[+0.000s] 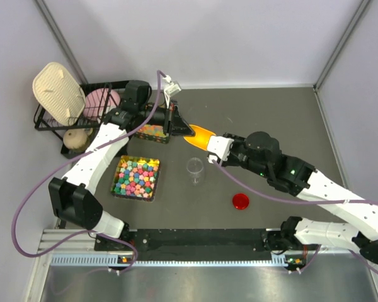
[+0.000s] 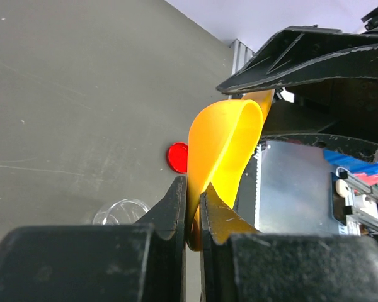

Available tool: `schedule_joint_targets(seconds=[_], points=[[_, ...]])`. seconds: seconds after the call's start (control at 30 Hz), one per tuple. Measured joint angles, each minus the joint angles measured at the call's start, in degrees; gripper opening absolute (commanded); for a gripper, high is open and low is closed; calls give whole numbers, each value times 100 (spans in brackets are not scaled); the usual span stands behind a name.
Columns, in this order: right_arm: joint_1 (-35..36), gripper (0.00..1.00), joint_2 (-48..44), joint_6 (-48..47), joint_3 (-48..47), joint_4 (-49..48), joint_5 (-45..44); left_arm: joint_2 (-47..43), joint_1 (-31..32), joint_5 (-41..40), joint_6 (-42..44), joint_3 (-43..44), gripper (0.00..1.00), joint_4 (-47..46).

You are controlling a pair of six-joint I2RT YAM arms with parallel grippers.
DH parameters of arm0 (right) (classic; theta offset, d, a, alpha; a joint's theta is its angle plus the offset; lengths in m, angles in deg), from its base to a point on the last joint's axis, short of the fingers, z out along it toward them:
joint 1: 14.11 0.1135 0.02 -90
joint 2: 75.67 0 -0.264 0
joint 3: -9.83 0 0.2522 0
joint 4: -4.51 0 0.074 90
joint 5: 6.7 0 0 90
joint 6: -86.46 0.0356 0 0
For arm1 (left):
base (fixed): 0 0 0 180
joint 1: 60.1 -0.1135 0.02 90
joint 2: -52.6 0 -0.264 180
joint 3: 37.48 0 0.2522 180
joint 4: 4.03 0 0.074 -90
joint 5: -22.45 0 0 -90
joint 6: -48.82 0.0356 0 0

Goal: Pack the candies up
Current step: Adjust the spatula.

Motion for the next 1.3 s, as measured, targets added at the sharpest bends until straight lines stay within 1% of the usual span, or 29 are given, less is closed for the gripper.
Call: schedule_joint_targets(seconds=[0.2,0.3,0.4,0.43,0.47,0.57,0.67,0.9,0.93,1.0,1.07,1.17,1.3], points=[[0,37,201,39,0,-225,35,13,-15,125,-162,-50,0,-155],[-2,29,210,66,0,-258,0,17,-68,170,-306,-140,0,-280],[-2,24,208,103,0,-245,-13,26,-133,243,-503,-269,0,-442],[-2,24,208,116,0,-232,-13,26,-140,262,-573,-315,0,-490],[-2,26,208,122,0,-212,-11,33,-149,282,-636,-356,0,-555],[-2,41,201,125,4,-166,-9,63,-160,304,-737,-400,0,-645],[-4,44,133,127,37,-170,133,98,-177,291,-739,-415,0,-688],[0,45,-157,144,39,-275,433,291,-214,227,-772,-474,0,-820],[0,46,-160,144,39,-284,446,313,-214,232,-782,-481,0,-828],[0,54,-153,142,39,-284,459,358,-221,254,-837,-494,0,-881],[0,58,-149,142,63,-313,468,363,-236,269,-916,-527,0,-973],[0,61,-149,136,151,-361,457,363,-271,393,-1071,-601,0,-1165],[0,61,-122,96,323,-457,343,363,-297,525,-1215,-715,0,-1349]])
